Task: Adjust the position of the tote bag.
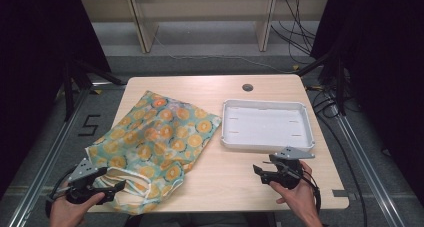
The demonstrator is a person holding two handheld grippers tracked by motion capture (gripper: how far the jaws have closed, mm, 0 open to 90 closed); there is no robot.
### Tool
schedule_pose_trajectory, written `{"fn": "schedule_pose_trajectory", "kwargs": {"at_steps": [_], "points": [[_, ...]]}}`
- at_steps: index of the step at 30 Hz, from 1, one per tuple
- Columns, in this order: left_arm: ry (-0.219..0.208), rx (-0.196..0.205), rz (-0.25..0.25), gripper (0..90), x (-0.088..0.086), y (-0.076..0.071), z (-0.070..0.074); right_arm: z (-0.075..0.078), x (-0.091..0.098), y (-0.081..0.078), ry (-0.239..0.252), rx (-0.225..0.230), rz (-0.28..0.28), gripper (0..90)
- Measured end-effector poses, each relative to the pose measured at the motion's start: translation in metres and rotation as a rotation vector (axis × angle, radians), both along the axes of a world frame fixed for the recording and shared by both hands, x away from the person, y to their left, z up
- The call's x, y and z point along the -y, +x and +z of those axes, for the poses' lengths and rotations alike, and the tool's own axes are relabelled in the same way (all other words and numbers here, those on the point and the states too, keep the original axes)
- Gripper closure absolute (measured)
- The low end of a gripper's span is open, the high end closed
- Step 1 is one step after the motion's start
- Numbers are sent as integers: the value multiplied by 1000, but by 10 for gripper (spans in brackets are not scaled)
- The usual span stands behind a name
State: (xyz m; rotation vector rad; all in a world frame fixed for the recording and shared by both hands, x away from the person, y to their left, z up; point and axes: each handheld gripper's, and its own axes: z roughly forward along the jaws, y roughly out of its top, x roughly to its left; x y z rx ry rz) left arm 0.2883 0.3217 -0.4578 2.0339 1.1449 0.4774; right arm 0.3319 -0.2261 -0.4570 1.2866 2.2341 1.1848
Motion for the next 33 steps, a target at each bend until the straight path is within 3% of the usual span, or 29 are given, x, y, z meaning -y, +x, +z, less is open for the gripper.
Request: {"fn": "schedule_pose_trajectory", "kwargs": {"at_steps": [4, 6, 8, 9, 13, 15, 16, 17, 18, 19, 20, 22, 23, 25, 26, 27, 30, 33], "points": [[5, 2, -1, 153, 0, 0, 0, 0, -1, 1, -5, 2, -5, 239], [-1, -3, 1, 153, 0, 0, 0, 1, -3, 0, 21, -14, -12, 235], [5, 1, 3, 153, 0, 0, 0, 0, -4, 2, 14, 4, 1, 224], [6, 1, -3, 153, 0, 0, 0, 1, -7, 2, 37, -24, 13, 223], [9, -5, -2, 153, 1, 0, 0, 1, -21, 3, 28, -3, 60, 215], [-23, 8, 18, 154, 3, 0, -1, 1, -34, 4, 20, -2, 103, 226], [4, 2, 4, 153, 0, 0, 0, 1, -42, 2, 14, -19, 116, 238], [-36, 18, 34, 153, 4, 0, -2, 1, -50, 3, 7, -19, 154, 246], [-33, 18, 33, 153, 4, 0, -2, 0, -60, 2, 30, -25, 167, 245], [-35, 16, 30, 154, 3, 0, -2, 1, -68, 3, 9, -32, 204, 245], [-11, 5, 14, 155, 1, 0, -1, 1, -87, 2, 20, -32, 251, 246], [-3, 4, 14, 155, 1, 0, -1, 1, -96, 3, 10, -22, 282, 248], [8, 0, 15, 155, 0, 0, 0, 1, -116, 2, 9, -20, 336, 259], [-11, 7, 27, 156, 1, 0, -1, 0, -124, 2, 1, -18, 365, 269], [2, 5, 16, 156, 0, 0, 0, 0, -140, 2, -23, -12, 397, 278], [2, 5, 16, 155, 0, 0, 0, 0, -140, 2, -23, -12, 397, 278], [1, 4, 14, 156, -1, 0, 0, -4, -166, 5, -67, -5, 457, 328], [-17, 12, 24, 155, 1, 0, -1, -7, -177, 6, -84, 10, 472, 353]]}}
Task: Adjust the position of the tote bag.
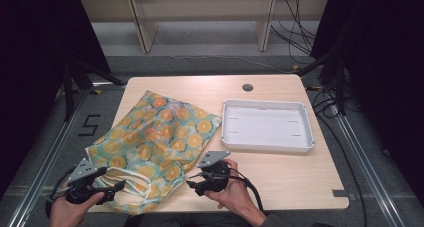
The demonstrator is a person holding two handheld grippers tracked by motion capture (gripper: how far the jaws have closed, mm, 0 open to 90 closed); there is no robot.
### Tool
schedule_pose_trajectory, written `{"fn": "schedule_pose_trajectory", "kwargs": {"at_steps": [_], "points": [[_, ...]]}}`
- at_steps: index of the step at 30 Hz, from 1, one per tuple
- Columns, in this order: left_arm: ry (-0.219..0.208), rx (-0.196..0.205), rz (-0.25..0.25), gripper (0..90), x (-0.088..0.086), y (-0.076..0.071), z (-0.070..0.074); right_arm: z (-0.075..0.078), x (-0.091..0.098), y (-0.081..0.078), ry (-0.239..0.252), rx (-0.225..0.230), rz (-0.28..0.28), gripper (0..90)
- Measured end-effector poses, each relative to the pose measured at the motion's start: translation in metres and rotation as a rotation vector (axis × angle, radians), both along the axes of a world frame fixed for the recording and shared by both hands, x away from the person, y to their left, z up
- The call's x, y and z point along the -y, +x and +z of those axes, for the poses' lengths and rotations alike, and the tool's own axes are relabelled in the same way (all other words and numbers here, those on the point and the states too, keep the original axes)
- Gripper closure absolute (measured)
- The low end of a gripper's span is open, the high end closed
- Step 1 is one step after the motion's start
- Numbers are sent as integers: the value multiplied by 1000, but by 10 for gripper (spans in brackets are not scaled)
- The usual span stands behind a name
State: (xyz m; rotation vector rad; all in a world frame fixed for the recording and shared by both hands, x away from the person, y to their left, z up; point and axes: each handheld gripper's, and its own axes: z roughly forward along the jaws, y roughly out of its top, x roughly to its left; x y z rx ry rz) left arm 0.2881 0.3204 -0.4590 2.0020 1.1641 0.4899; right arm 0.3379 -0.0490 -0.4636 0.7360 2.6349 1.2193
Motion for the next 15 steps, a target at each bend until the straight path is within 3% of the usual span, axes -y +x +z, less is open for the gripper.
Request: {"fn": "schedule_pose_trajectory", "kwargs": {"at_steps": [1, 3, 4, 9, 10, 11, 13, 14, 15], "points": [[19, -7, -15, 155, -2, 0, 1, -2, -8, 1, -17, 8, 13, 363], [6, -3, -5, 155, -1, 0, 0, -2, -11, 2, -23, 1, 23, 363], [14, -7, -14, 155, -1, 0, 1, -4, -17, 3, -41, 22, 44, 388], [22, -7, -19, 155, -2, 0, 1, -10, -28, 4, -75, 12, 55, 411], [1, -1, -5, 155, 0, 0, 0, -10, -28, 4, -75, 12, 55, 411], [-2, -1, -2, 155, 0, 0, 0, -12, -30, 6, -89, 30, 68, 415], [20, -8, -20, 155, -2, 0, 1, -13, -34, 5, -108, 21, 71, 436], [14, -7, -16, 156, -1, 0, 1, -16, -35, 6, -119, 48, 79, 445], [11, -6, -14, 155, -1, 0, 1, -16, -38, 6, -119, 31, 66, 465]]}}
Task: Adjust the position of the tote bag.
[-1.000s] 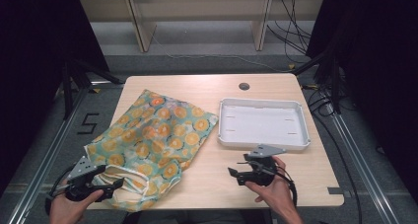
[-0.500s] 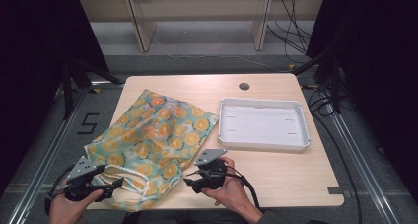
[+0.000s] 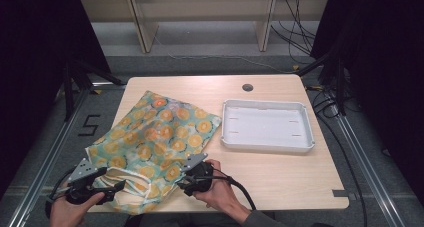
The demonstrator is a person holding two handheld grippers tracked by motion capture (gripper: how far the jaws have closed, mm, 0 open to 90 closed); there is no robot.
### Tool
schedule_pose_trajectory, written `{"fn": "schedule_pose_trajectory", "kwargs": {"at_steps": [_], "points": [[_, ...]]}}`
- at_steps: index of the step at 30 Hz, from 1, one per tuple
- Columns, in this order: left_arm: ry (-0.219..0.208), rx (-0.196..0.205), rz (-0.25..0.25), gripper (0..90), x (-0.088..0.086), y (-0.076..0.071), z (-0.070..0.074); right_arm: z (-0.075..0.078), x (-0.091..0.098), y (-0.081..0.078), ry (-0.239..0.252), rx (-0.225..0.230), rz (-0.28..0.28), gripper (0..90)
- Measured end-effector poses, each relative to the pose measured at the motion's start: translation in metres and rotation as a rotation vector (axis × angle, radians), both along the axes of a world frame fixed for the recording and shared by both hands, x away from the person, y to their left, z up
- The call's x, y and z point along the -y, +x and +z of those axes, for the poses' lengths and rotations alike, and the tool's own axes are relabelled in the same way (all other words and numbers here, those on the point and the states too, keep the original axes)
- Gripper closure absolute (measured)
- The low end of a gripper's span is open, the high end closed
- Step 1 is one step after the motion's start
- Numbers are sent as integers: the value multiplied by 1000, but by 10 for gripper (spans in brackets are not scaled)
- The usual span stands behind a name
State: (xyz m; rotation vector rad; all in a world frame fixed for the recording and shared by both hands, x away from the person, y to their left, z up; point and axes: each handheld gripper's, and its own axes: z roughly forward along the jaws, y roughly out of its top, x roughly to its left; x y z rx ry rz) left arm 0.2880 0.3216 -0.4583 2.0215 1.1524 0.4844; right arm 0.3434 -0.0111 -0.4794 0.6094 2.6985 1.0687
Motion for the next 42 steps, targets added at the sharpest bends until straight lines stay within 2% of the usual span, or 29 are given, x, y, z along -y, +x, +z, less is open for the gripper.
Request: {"fn": "schedule_pose_trajectory", "kwargs": {"at_steps": [2, 3, 4, 5, 6, 7, 8, 9, 10, 11, 15, 17, 18, 19, 20, 21, 23, 24, 26, 29, 31, 32, 34, 35, 41, 42], "points": [[5, -1, -5, 155, -1, 0, 0, -3, -5, 2, -21, 34, 11, 516], [-4, 5, 2, 155, 0, 0, 0, -3, -5, 2, -21, 34, 11, 516], [-12, 9, 14, 155, 1, 0, -1, -4, -9, 4, -45, 52, 42, 600], [4, 2, -2, 155, -1, 0, 0, -4, -9, 4, -45, 52, 42, 600], [15, 4, -2, 155, -1, -1, 1, -7, -12, 4, -71, 66, 47, 695], [15, 4, -2, 155, -1, -1, 1, -7, -12, 4, -71, 66, 47, 695], [4, 8, 0, 155, -1, 0, 1, -10, -12, 6, -92, 96, 65, 815], [4, 8, 0, 155, -1, 0, 1, -10, -12, 6, -92, 96, 65, 815], [-31, 20, 24, 155, 1, -1, 0, -9, -11, 6, -95, 95, 66, 856], [-32, 20, 21, 155, 1, -1, 0, -7, -7, 6, -94, 101, 82, 890], [-31, 27, 34, 155, 0, -2, 1, -4, 2, 6, -103, 101, 85, 897], [-34, 33, 32, 155, -1, -2, 2, 1, 12, 7, -96, 93, 75, 898], [-28, 39, 32, 156, 0, -2, 2, 4, 23, 9, -99, 97, 65, 899], [-28, 39, 32, 158, 0, -2, 2, 4, 23, 9, -99, 97, 65, 899], [-27, 39, 34, 158, 0, -2, 2, 5, 29, 10, -100, 86, 54, 898], [-28, 39, 34, 158, 0, -2, 2, 8, 40, 13, -93, 53, 29, 899], [-25, 42, 36, 158, 0, -2, 2, 8, 45, 16, -93, 69, 23, 898], [-26, 40, 35, 158, 0, -2, 2, 8, 49, 18, -85, 62, 11, 898], [-43, 32, 43, 158, 0, -2, 1, 10, 58, 22, -92, 69, -8, 898], [-26, 39, 40, 158, 0, -2, 2, 10, 65, 25, -99, 65, -19, 898], [-39, 33, 47, 158, 0, -2, 1, 10, 71, 28, -103, 61, -34, 898], [-28, 41, 35, 158, 0, -2, 2, 9, 74, 30, -108, 56, -37, 898], [-45, 33, 41, 158, 1, -2, 1, 9, 81, 34, -115, 64, -51, 898], [-32, 36, 35, 158, 0, -2, 2, 9, 83, 35, -113, 54, -58, 898], [-28, 39, 27, 158, 1, -2, 1, 11, 100, 43, -113, 35, -84, 897], [-5, 30, 15, 158, 0, -2, 2, 11, 104, 45, -114, 36, -90, 896]]}}
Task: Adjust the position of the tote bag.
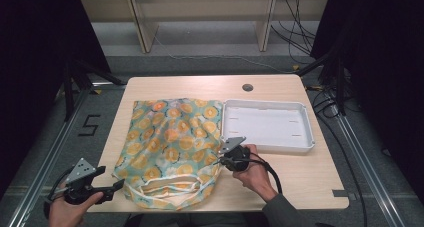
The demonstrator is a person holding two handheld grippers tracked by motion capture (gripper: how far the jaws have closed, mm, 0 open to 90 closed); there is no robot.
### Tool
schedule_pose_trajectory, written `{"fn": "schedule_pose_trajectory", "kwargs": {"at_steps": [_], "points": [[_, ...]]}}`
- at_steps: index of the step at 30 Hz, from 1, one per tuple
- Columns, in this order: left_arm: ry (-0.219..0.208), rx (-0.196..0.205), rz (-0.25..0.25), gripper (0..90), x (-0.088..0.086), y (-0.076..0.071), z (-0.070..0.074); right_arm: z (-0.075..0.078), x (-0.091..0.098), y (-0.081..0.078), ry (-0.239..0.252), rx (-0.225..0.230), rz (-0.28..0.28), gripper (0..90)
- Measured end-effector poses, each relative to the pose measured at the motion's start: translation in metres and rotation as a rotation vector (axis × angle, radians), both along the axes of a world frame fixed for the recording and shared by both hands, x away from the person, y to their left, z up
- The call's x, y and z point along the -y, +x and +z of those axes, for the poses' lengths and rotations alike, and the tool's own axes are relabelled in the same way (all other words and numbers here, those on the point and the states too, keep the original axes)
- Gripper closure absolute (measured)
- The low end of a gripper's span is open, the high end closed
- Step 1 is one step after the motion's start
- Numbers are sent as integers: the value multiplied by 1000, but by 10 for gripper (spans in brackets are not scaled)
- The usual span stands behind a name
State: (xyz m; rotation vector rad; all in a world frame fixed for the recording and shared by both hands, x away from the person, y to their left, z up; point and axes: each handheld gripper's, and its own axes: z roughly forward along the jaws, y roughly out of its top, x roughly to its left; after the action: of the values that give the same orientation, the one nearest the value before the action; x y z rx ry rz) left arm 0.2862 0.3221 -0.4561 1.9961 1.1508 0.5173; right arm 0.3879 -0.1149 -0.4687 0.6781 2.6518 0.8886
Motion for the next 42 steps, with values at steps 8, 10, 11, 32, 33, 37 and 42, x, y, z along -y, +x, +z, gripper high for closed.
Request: {"fn": "schedule_pose_trajectory", "kwargs": {"at_steps": [8, 10, 11, 32, 33, 37, 42], "points": [[12, -12, -23, 158, 0, 0, -1, -2, 23, 8, 27, -25, -64, 790], [-9, -5, -13, 158, 3, 1, -1, 1, 26, 7, 40, -32, -78, 675], [-4, -3, -16, 158, 2, 1, -2, 4, 27, 6, 53, -48, -83, 617], [-42, -7, -22, 163, 8, 1, -2, 21, 6, -50, 282, -113, 102, 446], [-29, 0, -31, 163, 7, 1, -1, 19, 0, -52, 281, -117, 118, 443], [9, -13, -53, 163, 4, 1, 0, 11, -19, -59, 265, -141, 194, 423], [-28, -5, -36, 163, 7, 2, -2, 0, -35, -66, 218, -174, 253, 410]]}}
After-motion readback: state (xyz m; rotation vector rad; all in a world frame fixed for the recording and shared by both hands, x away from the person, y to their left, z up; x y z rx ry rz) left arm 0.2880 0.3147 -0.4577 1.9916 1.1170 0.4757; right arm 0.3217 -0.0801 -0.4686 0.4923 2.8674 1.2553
